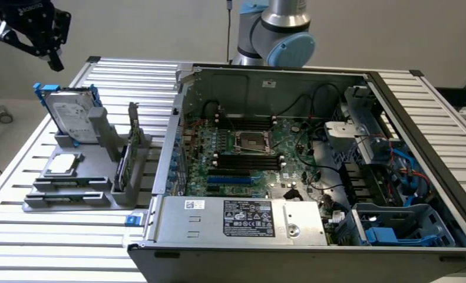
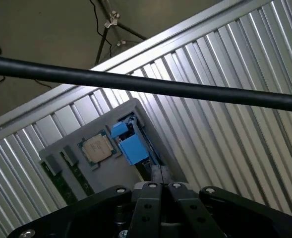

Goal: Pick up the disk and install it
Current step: 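Pick up the disk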

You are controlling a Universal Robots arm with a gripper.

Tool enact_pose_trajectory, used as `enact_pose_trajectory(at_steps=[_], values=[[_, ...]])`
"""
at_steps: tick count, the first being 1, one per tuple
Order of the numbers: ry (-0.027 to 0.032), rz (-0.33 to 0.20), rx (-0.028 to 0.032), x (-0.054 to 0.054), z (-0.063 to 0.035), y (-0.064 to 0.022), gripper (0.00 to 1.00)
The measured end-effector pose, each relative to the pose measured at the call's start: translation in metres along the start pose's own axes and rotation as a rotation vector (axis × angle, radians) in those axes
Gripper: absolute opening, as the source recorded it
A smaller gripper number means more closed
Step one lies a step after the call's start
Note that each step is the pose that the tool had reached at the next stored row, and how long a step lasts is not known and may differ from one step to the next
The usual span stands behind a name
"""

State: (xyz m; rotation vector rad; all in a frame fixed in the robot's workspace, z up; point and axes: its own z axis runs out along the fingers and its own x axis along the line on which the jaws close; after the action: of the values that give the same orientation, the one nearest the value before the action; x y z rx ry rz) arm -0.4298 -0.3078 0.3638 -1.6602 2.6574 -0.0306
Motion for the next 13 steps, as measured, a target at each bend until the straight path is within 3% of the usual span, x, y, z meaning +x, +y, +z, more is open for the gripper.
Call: enact_pose_trajectory(at_steps=[13], values=[[-0.0043, -0.237, -0.0005, 0.0, 0.0004, 0.0, 0.11]])
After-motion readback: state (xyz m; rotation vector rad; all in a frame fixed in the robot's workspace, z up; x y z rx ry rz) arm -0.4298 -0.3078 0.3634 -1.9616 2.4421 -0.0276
